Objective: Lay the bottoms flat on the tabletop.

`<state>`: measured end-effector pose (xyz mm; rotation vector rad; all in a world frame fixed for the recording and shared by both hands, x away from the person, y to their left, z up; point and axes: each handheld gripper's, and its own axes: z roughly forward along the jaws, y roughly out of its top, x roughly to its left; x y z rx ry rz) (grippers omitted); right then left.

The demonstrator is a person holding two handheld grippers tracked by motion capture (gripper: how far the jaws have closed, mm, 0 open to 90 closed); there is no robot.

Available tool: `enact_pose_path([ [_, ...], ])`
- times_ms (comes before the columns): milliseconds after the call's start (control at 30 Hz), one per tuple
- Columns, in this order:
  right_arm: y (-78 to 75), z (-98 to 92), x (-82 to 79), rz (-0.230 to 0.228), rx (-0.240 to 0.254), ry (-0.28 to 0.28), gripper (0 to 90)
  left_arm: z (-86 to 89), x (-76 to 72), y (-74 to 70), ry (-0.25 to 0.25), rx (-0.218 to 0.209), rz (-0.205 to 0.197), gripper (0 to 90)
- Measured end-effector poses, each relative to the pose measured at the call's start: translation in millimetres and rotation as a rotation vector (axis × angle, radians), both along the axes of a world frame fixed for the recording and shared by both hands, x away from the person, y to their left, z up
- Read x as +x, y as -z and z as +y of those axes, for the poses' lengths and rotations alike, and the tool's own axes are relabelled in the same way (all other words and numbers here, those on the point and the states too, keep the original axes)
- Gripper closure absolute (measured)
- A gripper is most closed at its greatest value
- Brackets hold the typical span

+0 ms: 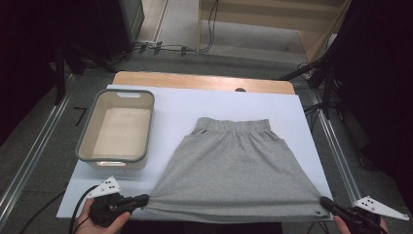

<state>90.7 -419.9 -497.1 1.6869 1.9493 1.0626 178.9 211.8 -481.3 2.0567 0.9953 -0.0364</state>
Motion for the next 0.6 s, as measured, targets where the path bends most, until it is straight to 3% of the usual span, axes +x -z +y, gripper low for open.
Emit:
enact_pose_path([
  [67,9.0,-0.8,-0.2,0.033,-0.009,-0.001,84.2,-7.2,-1.5,2.8,0.029,0.013,-0.009,87.0],
  [100,13.0,-0.1,0.4,0.039,-0.012,-0.003,73.4,-9.7,-2.2,2.8,0.033,0.01,-0.023,84.1],
  [167,15.5,3.4,3.2,0.037,-0.075,0.019,56.5,-14.7,-2.4,0.4,-0.003,0.006,-0.075,67.1],
  [233,13.5,5.3,7.1,0.012,-0.073,0.014,50.0,-18.5,0.3,-4.4,-0.014,-0.034,-0.104,52.6],
  [400,4.9,16.4,30.4,-0.058,-0.052,-0.048,41.2,-35.4,14.6,-19.8,0.001,-0.097,-0.13,23.6],
  [500,-0.3,26.0,49.7,-0.076,-0.068,-0.08,39.4,-49.5,27.6,-27.1,0.009,-0.076,-0.159,9.4],
  [600,-6.9,32.2,69.9,-0.102,-0.081,-0.099,38.1,-64.3,42.0,-33.8,0.057,-0.099,-0.173,0.0],
])
